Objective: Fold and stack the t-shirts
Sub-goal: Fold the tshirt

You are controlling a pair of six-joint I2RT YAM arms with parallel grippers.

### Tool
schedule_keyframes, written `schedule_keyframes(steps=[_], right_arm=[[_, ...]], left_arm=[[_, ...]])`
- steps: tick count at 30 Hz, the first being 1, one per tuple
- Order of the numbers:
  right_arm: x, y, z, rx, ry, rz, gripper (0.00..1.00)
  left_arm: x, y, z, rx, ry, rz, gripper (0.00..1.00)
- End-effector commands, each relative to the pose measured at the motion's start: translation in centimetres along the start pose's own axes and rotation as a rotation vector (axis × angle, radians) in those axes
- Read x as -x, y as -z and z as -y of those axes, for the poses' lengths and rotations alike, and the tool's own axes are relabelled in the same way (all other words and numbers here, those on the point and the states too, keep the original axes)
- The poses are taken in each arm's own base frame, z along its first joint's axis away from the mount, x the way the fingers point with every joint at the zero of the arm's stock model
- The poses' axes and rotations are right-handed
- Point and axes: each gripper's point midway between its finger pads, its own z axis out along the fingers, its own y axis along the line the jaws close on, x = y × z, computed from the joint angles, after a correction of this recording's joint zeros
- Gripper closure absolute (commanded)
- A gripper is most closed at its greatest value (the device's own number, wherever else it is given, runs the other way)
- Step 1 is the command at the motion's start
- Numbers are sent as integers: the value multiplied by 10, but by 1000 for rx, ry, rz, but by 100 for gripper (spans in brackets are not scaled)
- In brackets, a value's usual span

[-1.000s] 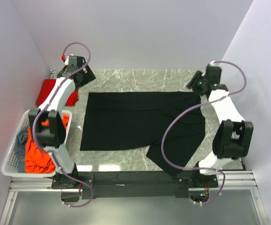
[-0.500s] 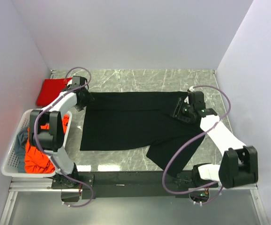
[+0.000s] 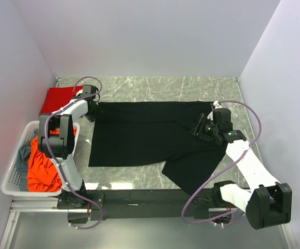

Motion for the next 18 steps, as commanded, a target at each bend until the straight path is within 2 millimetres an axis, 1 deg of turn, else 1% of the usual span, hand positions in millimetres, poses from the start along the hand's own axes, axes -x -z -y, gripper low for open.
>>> schedule_keyframes(steps=[1,5,11,12,15,18], right_arm=[[2,1,-5,25,10,21,51],[3,-1,-4,25,9,24,51],[0,-1,-2,21,8,23,51],[0,-1,-1,17,9,24,51],[0,0,0,13,14,24,51],[0,1,0,11,17,28,51]], left_arm=[[22,1,11,-16,17,60,58],[18,-4,10,-7,10,46,59],[14,-10,6,13,-1,36,73],[14,-11,5,17,-2,35,78],[14,-9,3,21,2,41,88],[18,-2,0,32,13,63,91]])
